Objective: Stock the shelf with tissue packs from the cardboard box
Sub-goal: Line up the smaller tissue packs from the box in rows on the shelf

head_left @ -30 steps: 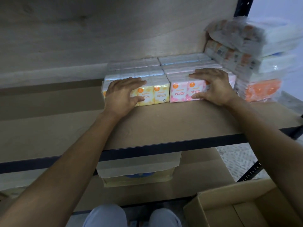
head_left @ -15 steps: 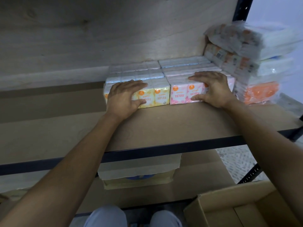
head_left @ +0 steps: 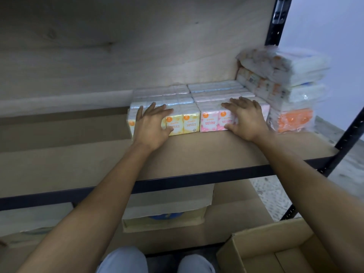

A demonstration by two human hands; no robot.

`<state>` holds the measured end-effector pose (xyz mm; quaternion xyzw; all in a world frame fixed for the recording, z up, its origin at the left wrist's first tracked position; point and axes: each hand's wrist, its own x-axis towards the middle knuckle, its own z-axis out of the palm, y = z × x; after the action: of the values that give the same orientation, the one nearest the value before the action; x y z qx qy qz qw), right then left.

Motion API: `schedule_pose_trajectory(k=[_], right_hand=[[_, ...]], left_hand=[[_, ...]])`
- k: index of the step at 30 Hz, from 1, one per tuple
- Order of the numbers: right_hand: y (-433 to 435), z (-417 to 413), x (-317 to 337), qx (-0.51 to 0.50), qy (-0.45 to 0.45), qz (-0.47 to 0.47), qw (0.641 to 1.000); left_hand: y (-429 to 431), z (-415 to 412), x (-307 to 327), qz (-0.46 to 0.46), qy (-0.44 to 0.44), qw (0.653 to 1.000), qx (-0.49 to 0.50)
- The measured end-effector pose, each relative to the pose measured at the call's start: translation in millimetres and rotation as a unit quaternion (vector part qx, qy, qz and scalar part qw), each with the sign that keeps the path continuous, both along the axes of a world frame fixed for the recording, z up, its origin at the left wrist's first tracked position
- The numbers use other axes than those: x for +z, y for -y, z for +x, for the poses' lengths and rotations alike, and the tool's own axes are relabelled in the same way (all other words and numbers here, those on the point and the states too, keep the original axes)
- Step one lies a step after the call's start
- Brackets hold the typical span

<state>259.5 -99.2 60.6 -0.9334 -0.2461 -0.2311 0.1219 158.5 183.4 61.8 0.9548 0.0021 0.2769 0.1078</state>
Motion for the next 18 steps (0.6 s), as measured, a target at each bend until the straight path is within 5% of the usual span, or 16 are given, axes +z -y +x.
schedule_pose_trajectory(k=[18], right_hand=[[10, -119, 0, 0.033, -0.083, 0.111, 0.99]], left_hand=[[49, -92, -10, -0.145, 0.012, 0.987, -0.074]])
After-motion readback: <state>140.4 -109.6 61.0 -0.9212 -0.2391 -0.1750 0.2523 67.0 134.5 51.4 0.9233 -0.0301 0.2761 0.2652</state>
